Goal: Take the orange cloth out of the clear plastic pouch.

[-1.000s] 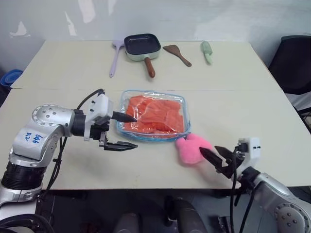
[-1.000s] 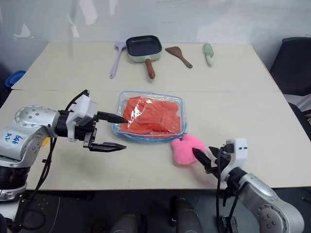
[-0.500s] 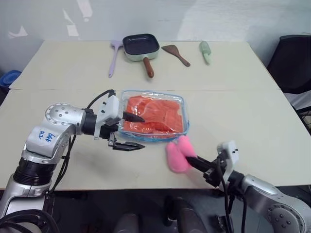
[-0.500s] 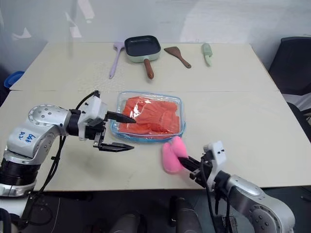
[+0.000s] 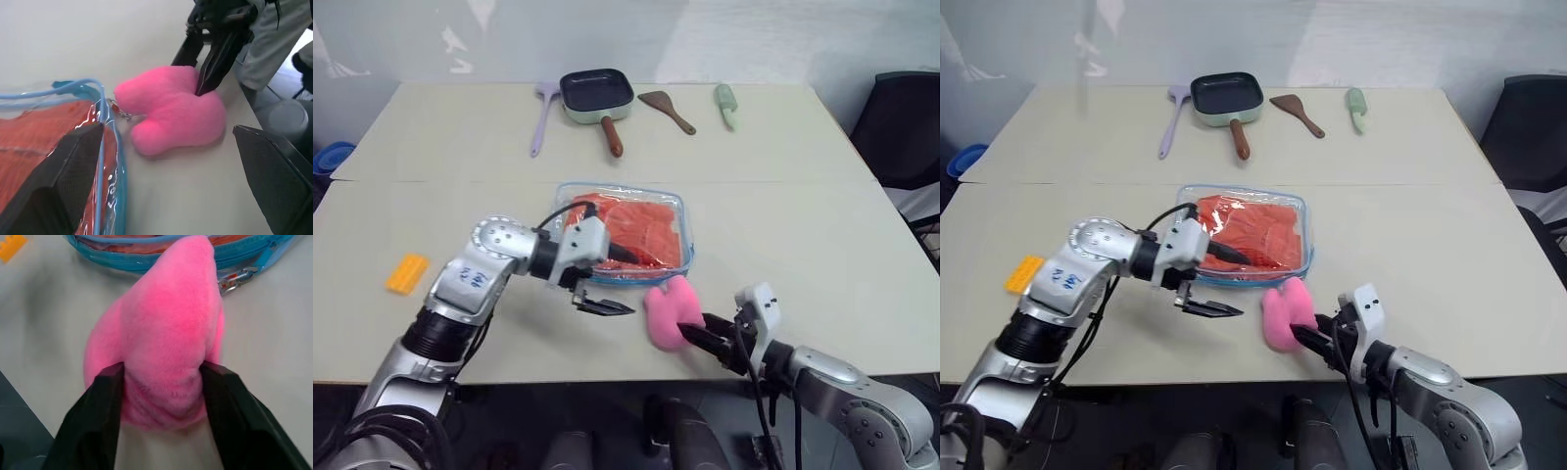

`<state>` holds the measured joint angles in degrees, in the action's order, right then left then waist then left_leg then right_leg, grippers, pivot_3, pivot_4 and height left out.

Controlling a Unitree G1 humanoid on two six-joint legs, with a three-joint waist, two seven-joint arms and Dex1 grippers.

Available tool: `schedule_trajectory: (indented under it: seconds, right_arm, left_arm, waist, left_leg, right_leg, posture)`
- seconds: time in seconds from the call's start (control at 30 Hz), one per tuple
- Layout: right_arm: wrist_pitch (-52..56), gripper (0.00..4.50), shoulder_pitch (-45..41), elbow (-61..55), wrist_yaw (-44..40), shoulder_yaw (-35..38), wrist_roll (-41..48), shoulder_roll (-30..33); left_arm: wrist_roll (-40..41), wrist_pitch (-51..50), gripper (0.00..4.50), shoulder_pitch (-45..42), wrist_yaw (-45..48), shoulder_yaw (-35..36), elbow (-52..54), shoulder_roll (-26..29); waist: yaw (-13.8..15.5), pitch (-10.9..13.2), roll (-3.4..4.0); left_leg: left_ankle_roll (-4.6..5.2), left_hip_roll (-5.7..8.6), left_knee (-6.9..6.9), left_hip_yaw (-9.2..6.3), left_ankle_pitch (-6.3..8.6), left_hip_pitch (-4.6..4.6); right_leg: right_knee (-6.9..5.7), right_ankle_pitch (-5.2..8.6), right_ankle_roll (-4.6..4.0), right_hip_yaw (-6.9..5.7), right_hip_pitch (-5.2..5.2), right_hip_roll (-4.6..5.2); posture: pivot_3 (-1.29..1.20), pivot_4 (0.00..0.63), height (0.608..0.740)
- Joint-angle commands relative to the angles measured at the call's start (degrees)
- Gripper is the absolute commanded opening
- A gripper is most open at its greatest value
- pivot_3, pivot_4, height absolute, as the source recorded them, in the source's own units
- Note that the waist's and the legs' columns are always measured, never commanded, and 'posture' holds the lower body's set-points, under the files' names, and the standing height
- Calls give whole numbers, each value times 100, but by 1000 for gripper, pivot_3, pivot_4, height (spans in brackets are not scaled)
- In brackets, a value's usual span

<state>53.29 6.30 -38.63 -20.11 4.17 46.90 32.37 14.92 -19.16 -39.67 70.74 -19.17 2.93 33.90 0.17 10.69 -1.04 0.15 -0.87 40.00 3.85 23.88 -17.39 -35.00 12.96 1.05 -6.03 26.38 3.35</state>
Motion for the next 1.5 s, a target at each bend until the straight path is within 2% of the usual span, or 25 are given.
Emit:
schedule_trajectory:
  seconds: [0.03, 0.33, 0.5, 0.6, 0.7, 0.77, 0.83, 0.93, 1.03, 1.23, 1.5]
  right_arm:
    - [53, 2344, 131, -520, -49, 178, -68, 374]
    - [391, 2344, -54, -1110, 79, 747, 470, 851]
    - [456, 2344, -123, -1207, 44, 964, 710, 1030]
    - [515, 2393, -280, -1209, -207, 1437, 1075, 1502]
    - [562, 2393, -679, -856, -773, 2044, 1351, 2303]
    - [383, 2393, -957, -554, -1156, 2029, 1033, 2800]
    - [-220, 2393, -1361, -82, -1524, 1503, 176, 3256]
    - [-2382, 2393, -1944, 950, -2290, -98, -2124, 3752]
    - [-4148, 2393, -2584, 1964, -2795, -1265, -3656, 3485]
    - [-5854, 2393, -3584, 3154, -3265, -2075, -4777, 2570]
    - [-6551, 2393, -4051, 3707, -3638, -2264, -5193, 1798]
  left_arm:
    - [-223, 499, 4500, -214, 198, -264, -192, -266]
    - [-726, 1029, 4500, -182, 221, -853, -746, -1003]
    - [-1276, 1465, 4500, -92, -54, -1054, -1219, -1154]
    - [-1316, 1558, 3916, -30, -59, -1013, -1277, -1170]
    - [-1270, 1552, 3097, 9, -28, -913, -1178, -1113]
    - [-1217, 1518, 2457, 20, -3, -836, -1111, -1066]
    - [-1148, 1428, 1833, 40, 27, -731, -1031, -1012]
    - [-1114, 1267, 975, 77, 45, -639, -896, -909]
    - [-1156, 1048, 213, 112, -28, -597, -739, -844]
    - [-1120, 800, 213, 165, -112, -494, -442, -792]
    - [-1149, 600, 213, 307, -333, -463, -131, -771]
  waist:
    - [11, 0, 0]
    - [65, 0, 0]
    - [121, 0, 0]
    - [123, 0, 0]
    - [122, 0, 0]
    - [122, 0, 0]
    - [111, 0, 0]
    - [100, 0, 0]
    - [103, 0, 0]
    - [104, 2, 2]
    - [118, 2, 3]
  left_leg:
    - [0, 0, -1, -1, 0, 0]
    - [3, 1, 1, -2, 1, -2]
    - [11, 3, 2, -2, 4, -2]
    - [21, 3, 3, -2, 8, -4]
    - [28, 3, 3, -4, 10, -5]
    - [32, 2, 3, -5, 12, -4]
    - [47, 1, 3, -7, 20, -4]
    - [46, 3, 3, -2, 20, -4]
    - [36, 3, 1, -2, 14, -1]
    - [20, 2, 8, 3, 4, 0]
    - [14, 2, 16, -6, 1, -1]
  right_leg:
    - [1, 0, 0, 0, 0, 0]
    - [4, -1, 2, 0, -1, 3]
    - [5, -1, 3, 0, -1, 4]
    - [8, -3, 6, -1, 0, 6]
    - [11, -4, 8, -2, -2, 8]
    - [14, -4, 8, -3, -5, 7]
    - [16, -4, 8, -4, -5, 5]
    - [17, -4, 9, -1, -4, 3]
    - [25, -3, 10, -1, -1, -3]
    - [10, -6, 13, -10, 14, 3]
    - [-2, -6, 12, -18, 10, 9]
  posture:
    - [0, 150, 740]
    - [0, 150, 740]
    - [0, 150, 740]
    - [0, 150, 740]
    - [0, 150, 740]
    - [0, 150, 740]
    - [0, 150, 740]
    - [0, 150, 740]
    - [0, 150, 740]
    - [0, 150, 740]
    - [0, 150, 740]
